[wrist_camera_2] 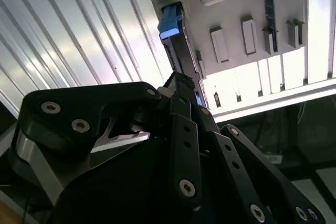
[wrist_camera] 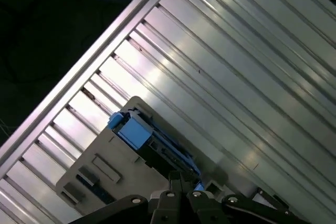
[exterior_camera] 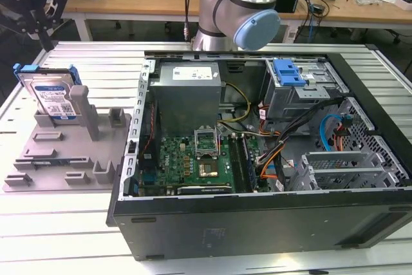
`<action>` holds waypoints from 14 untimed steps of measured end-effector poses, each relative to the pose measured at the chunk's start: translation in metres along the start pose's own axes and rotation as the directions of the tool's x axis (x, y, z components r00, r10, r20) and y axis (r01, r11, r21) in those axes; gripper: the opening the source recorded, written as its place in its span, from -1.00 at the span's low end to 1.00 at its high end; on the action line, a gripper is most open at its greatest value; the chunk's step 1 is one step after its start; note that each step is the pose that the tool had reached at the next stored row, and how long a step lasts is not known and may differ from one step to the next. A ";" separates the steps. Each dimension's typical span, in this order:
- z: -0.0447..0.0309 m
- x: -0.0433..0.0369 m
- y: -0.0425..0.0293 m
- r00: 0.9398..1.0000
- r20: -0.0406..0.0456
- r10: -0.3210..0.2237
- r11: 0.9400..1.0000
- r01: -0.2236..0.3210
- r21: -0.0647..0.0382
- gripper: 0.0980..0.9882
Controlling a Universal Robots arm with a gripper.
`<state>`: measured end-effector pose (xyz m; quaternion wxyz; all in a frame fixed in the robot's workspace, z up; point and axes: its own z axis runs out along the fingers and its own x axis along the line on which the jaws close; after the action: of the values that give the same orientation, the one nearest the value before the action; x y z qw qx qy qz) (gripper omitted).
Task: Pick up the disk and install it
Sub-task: 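Pick up the disk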
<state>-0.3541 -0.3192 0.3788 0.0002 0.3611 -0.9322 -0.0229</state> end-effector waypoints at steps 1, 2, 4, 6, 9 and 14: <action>0.0001 0.0000 0.0000 1.000 -0.001 -0.017 1.000 0.017 0.000 -0.98; 0.0002 0.0000 0.0000 0.999 -0.002 -0.036 0.999 0.036 -0.001 -0.98; 0.0004 0.0000 0.0000 0.997 -0.003 -0.075 0.997 0.075 -0.001 -0.98; 0.0006 0.0000 0.0000 0.992 -0.005 -0.127 0.992 0.127 -0.002 -0.98; 0.0009 0.0000 -0.0001 0.983 -0.007 -0.181 0.983 0.181 -0.004 -0.98; 0.0017 0.0000 -0.0001 0.939 -0.014 -0.344 0.939 0.344 -0.008 -0.98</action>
<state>-0.3540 -0.3192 0.3770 0.0042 0.5187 -0.8547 -0.0225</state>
